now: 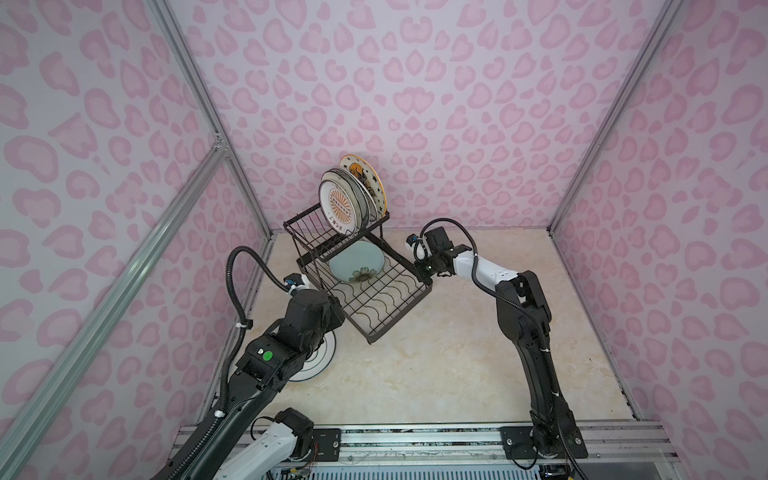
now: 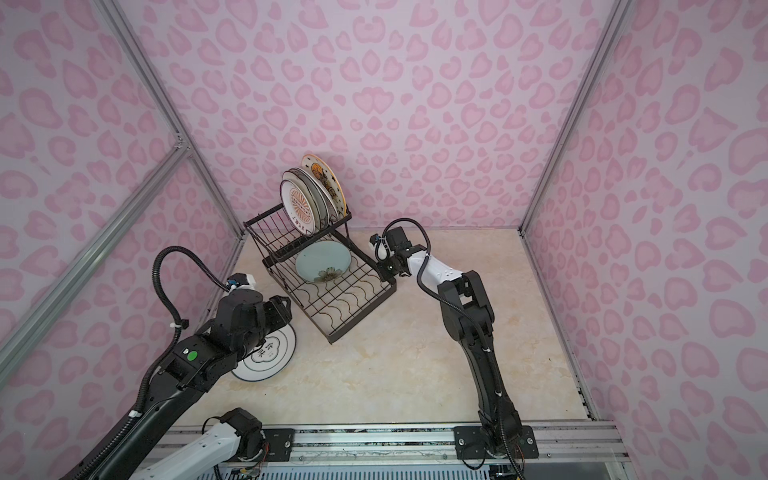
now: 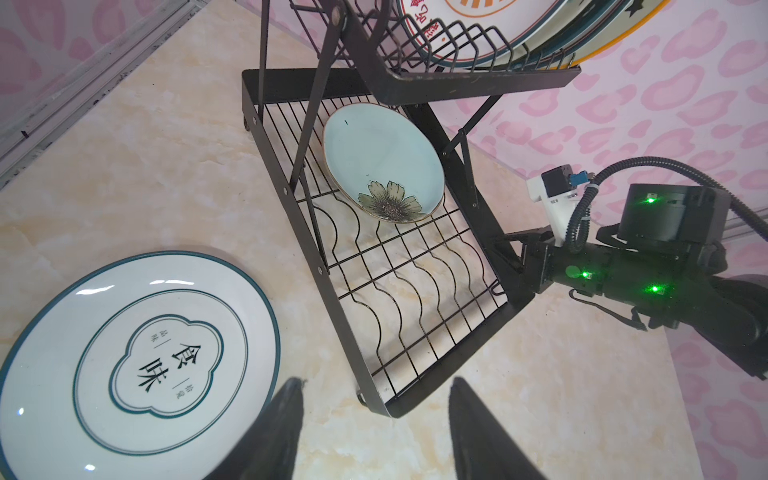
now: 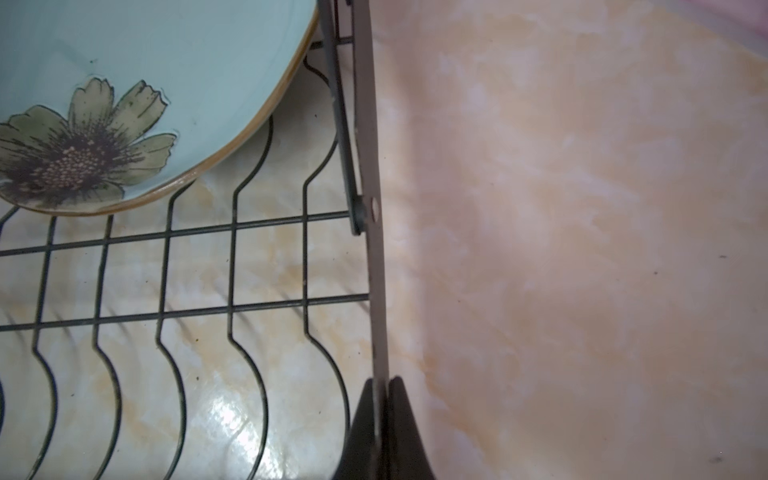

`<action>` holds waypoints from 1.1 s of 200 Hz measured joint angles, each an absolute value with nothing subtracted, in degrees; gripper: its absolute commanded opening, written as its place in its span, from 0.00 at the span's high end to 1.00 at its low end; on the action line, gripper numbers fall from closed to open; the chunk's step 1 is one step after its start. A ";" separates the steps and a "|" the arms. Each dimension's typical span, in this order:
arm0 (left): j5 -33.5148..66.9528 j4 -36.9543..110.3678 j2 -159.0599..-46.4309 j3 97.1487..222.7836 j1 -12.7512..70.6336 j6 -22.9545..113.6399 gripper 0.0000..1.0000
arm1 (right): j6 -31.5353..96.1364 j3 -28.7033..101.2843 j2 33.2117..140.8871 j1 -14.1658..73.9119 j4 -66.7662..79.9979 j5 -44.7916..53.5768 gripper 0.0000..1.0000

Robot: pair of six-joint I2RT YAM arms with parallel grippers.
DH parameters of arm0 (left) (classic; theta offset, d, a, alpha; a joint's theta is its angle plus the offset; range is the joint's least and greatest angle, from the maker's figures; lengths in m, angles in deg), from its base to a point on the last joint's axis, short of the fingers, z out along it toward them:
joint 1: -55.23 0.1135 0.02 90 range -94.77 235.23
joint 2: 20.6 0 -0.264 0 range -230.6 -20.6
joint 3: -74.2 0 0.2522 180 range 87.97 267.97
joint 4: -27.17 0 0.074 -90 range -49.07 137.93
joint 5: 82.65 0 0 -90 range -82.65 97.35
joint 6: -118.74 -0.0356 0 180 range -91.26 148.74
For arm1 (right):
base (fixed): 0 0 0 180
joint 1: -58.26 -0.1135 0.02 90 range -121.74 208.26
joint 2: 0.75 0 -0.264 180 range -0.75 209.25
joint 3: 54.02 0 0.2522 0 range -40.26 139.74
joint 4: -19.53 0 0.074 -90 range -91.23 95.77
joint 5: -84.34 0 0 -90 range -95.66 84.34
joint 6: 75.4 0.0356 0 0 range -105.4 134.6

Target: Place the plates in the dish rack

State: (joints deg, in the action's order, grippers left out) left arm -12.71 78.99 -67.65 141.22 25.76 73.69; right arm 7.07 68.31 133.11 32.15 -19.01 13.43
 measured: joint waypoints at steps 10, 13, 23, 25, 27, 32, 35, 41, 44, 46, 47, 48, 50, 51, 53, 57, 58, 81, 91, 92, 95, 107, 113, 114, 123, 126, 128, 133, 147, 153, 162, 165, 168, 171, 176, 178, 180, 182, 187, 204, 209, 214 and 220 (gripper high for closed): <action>-12.86 79.03 -67.67 141.48 25.76 73.69 0.41 | 6.02 68.60 133.09 32.32 -20.04 13.43 1.00; -12.90 79.06 -67.67 141.55 25.76 73.69 0.41 | 5.80 68.62 133.09 32.39 -20.30 13.43 1.00; -13.06 79.06 -67.67 141.70 25.76 73.69 0.41 | 4.93 68.71 133.05 32.61 -20.91 13.56 1.00; -13.06 79.06 -67.65 141.72 25.76 73.69 0.42 | 4.82 68.71 133.02 32.67 -21.02 13.59 1.00; -13.08 79.08 -67.65 141.74 25.76 73.69 0.41 | 4.71 68.71 132.98 32.72 -21.11 13.63 1.00; -13.10 79.12 -67.65 141.77 25.76 73.69 0.41 | 4.32 68.71 132.91 32.80 -21.37 13.69 1.00; -13.10 79.14 -67.63 141.77 25.76 73.69 0.41 | 4.19 68.71 132.83 32.87 -21.59 13.69 1.00; -13.12 79.21 -67.61 141.79 25.76 73.69 0.41 | 3.40 68.64 132.61 32.98 -22.07 13.65 1.00; -13.14 79.30 -67.58 141.81 25.76 73.69 0.41 | 3.12 68.57 132.52 33.04 -22.38 13.65 1.00; -13.14 79.36 -67.56 141.85 25.76 73.69 0.41 | 3.03 68.51 132.39 33.13 -22.53 13.63 1.00; -13.16 79.38 -67.56 141.88 25.76 73.69 0.41 | 3.01 68.47 132.37 33.15 -22.57 13.65 1.00; -13.16 79.38 -67.56 141.88 25.76 73.69 0.41 | 3.01 68.38 132.30 33.20 -22.70 13.65 1.00; -13.21 79.38 -67.52 141.88 25.76 73.69 0.41 | 3.01 68.31 132.24 33.26 -22.83 13.69 1.00; -13.23 79.38 -67.50 141.88 25.76 73.69 0.41 | 2.98 68.20 132.13 33.31 -22.92 13.72 1.00; -13.25 79.38 -67.47 141.88 25.76 73.69 0.41 | 2.96 68.07 132.02 33.37 -22.97 13.72 1.00; -13.27 79.45 -67.39 141.90 25.76 73.69 0.41 | 2.70 67.70 131.71 33.55 -23.18 13.78 1.00; -13.27 79.47 -67.39 141.90 25.76 73.69 0.41 | 2.63 67.63 131.67 33.57 -23.21 13.80 1.00; -13.49 79.80 -67.10 141.92 25.76 73.71 0.41 | 0.54 64.90 129.48 34.86 -24.06 13.85 1.00; -13.51 79.80 -67.10 141.92 25.76 73.71 0.41 | 0.01 63.85 128.48 35.56 -24.93 13.83 1.00; -13.51 79.80 -67.10 141.92 25.76 73.71 0.41 | -0.14 63.68 128.37 35.69 -25.02 13.80 1.00; -13.51 79.80 -67.10 141.92 25.76 73.71 0.41 | -0.38 63.35 128.08 35.91 -25.17 13.78 1.00; -13.51 79.80 -67.21 141.92 25.76 73.75 0.42 | -1.41 61.95 126.93 36.89 -25.89 13.80 1.00; -13.51 79.80 -67.30 141.92 25.76 73.79 0.42 | -1.82 61.16 126.36 37.37 -26.20 13.69 1.00; -13.51 79.80 -67.30 141.92 25.76 73.79 0.42 | -1.89 61.08 126.27 37.44 -26.22 13.67 1.00; -13.51 79.80 -67.52 141.92 25.76 73.97 0.42 | -2.74 59.98 125.42 38.14 -26.68 13.59 1.00; -13.49 79.78 -67.58 141.92 25.76 73.99 0.42 | -2.83 59.70 125.16 38.38 -26.88 13.52 1.00; -13.49 79.78 -67.65 141.92 25.76 74.03 0.42 | -2.96 59.46 124.98 38.53 -26.99 13.45 1.00; -13.47 79.78 -67.80 141.92 25.76 74.14 0.42 | -3.20 58.98 124.63 38.90 -27.29 13.37 1.00; -13.43 79.73 -68.28 141.94 25.76 74.17 0.42 | -4.25 57.80 123.69 40.04 -27.93 13.26 1.00; -13.41 79.73 -68.50 141.96 25.76 74.17 0.42 | -4.49 57.23 123.25 40.58 -28.08 13.30 1.00; -13.23 79.69 -68.81 142.03 25.76 74.17 0.42 | -4.78 56.44 122.66 41.37 -28.30 13.59 1.00; -13.16 79.69 -68.90 142.07 25.76 74.17 0.42 | -4.95 56.18 122.42 41.70 -28.43 13.72 1.00; -13.10 79.65 -68.98 142.12 25.76 74.17 0.42 | -5.10 55.90 122.20 41.94 -28.45 13.78 1.00; -13.01 79.60 -69.09 142.20 25.76 74.19 0.42 | -5.15 55.64 122.01 42.18 -28.54 13.89 1.00; -12.99 79.47 -69.22 142.29 25.76 74.17 0.42 | -5.32 55.24 121.64 42.60 -28.82 13.93 1.00; -12.99 79.41 -69.25 142.31 25.76 74.17 0.42 | -5.41 55.04 121.44 42.75 -28.89 13.98 1.00; -12.97 79.34 -69.29 142.36 25.76 74.17 0.42 | -5.45 54.85 121.24 42.92 -28.98 13.98 1.00; -12.95 79.27 -69.33 142.38 25.76 74.17 0.42 | -5.50 54.65 121.07 43.08 -29.11 13.98 1.00; -12.84 79.08 -69.42 142.42 25.76 74.17 0.42 | -5.50 54.35 120.67 43.38 -29.57 13.96 1.00; -12.36 78.38 -69.66 142.47 25.76 74.14 0.42 | -5.10 53.27 118.93 44.19 -30.96 13.39 0.92; -12.18 78.23 -69.75 142.47 25.76 74.14 0.42 | -4.75 52.90 118.31 44.32 -31.01 13.15 0.87; -12.12 78.07 -69.84 142.47 25.76 74.12 0.42 | -4.10 52.68 117.72 44.43 -31.16 12.78 0.83; -12.03 77.83 -69.92 142.47 25.76 74.10 0.42 | -2.61 52.40 116.83 44.58 -31.07 12.58 0.79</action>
